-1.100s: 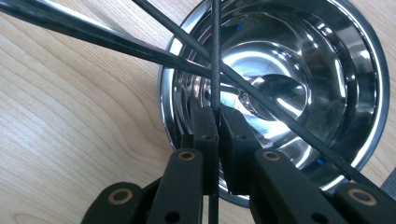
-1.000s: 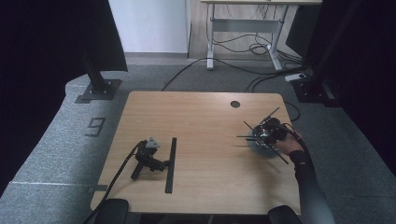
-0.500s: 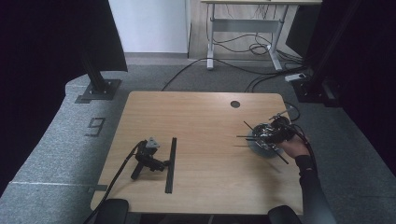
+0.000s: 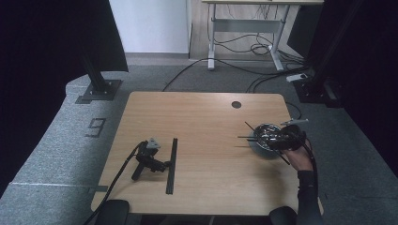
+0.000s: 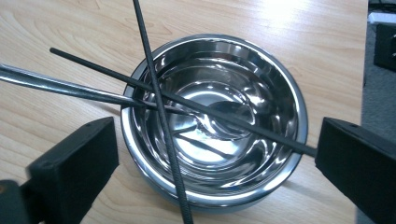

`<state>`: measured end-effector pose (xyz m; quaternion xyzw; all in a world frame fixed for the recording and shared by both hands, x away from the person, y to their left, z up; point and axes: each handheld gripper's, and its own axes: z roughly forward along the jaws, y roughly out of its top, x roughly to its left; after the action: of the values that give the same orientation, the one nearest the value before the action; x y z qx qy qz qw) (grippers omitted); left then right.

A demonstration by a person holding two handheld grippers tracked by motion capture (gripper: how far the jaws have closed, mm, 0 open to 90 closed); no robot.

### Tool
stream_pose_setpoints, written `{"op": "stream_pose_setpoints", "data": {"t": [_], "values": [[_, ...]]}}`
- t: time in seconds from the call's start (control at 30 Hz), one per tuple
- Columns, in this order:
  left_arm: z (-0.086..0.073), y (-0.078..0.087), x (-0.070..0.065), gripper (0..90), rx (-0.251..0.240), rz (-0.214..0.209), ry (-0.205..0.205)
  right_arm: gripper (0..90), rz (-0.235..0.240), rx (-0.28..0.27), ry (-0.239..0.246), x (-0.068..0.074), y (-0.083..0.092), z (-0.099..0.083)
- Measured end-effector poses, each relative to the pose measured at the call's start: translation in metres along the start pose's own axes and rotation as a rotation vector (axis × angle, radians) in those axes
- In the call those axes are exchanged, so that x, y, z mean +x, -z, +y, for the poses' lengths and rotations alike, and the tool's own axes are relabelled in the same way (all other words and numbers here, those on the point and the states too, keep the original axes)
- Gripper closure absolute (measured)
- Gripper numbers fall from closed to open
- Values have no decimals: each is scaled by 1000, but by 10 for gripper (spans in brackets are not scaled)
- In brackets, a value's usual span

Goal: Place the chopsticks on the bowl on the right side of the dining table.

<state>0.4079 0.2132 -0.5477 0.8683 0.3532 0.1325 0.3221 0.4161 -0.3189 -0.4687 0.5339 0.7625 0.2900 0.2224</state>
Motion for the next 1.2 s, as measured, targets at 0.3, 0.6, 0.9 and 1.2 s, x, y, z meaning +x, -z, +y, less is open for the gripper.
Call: {"op": "stream_pose_setpoints", "data": {"t": [0.3, 0.6, 0.9, 1.2], "values": [[0, 0, 0, 0, 0, 0, 1, 0, -12, -30, -53, -1, -7, -17], [0, 0, 0, 0, -1, 0, 1, 0, -49, -5, -60, -3, -16, -27], [0, 0, 0, 0, -1, 0, 1, 0, -80, -4, -60, -7, -14, -28], [0, 0, 0, 0, -1, 0, 1, 0, -80, 8, -76, -17, -12, -34]]}}
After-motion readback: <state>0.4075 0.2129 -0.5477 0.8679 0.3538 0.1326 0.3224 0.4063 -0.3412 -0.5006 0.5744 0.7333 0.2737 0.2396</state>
